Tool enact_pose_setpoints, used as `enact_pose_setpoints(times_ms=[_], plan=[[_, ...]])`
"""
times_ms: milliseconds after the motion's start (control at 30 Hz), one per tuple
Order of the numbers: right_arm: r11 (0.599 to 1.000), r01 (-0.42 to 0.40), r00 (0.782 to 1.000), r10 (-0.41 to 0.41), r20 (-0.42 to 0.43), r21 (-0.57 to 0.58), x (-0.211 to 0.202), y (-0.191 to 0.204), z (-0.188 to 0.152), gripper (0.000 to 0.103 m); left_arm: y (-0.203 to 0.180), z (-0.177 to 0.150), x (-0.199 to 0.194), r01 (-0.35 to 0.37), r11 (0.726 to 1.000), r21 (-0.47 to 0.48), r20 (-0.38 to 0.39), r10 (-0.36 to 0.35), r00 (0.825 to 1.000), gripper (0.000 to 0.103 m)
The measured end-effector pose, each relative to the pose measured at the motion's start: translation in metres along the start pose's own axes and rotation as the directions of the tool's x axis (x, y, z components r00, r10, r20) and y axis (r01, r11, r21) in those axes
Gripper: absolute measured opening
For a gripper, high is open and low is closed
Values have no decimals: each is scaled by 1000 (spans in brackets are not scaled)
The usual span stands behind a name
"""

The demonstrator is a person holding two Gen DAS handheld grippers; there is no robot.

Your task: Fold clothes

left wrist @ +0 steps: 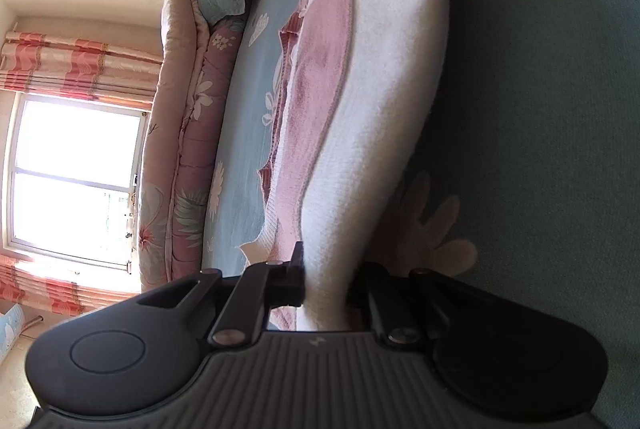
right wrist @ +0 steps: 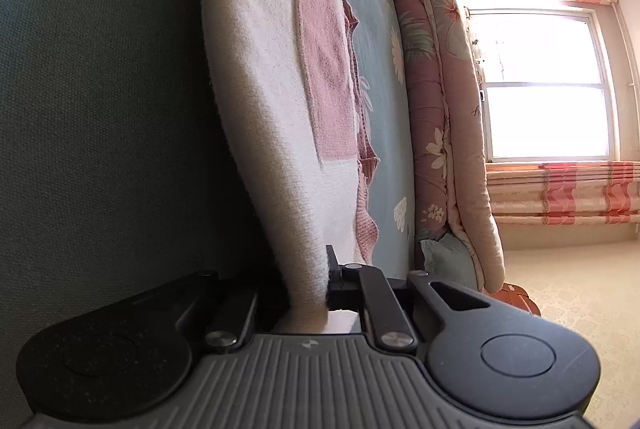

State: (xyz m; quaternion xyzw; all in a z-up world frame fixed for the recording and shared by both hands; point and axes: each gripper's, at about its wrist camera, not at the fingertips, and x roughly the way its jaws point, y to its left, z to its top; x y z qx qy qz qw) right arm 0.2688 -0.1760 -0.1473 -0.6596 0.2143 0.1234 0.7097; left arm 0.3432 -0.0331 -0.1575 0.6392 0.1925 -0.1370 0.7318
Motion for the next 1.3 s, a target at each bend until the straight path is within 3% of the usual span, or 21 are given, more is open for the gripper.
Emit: enact_pose_setpoints(times_ms=[433,633,767,867,1000,1133,1233,1300], plan=[[993,-115,993,115,4,-19,-117,21,-4,13,-33,-20,-114,49,995,92,20,-51,998,7],[985,-172,985,172,-6,-15,-153,52,-4,14,-54,-27,-137,82,994,68,11,-83,996,7],[969,-247,968,247,-35,-5,-156,69,-5,18,-70,-31,-139,141,984,106,-24,-139,990,11],[946,-325,945,325,-35,20,-166,70,-12,25,-65,-38,-150,233,967,101,-27,-231,973,15],[910,-407,912,410,-22,79,-179,49,-30,25,-34,-53,-163,369,929,4,-11,-369,929,15],[854,-472,880,472,56,218,-192,10,-46,25,22,-60,-155,408,882,-235,46,-410,911,16],[799,-476,876,469,115,368,-188,-15,-51,25,63,-56,-133,437,782,-444,133,-424,896,20],[723,-494,860,488,149,483,-171,-24,-50,25,69,-53,-113,458,711,-533,170,-440,882,23]])
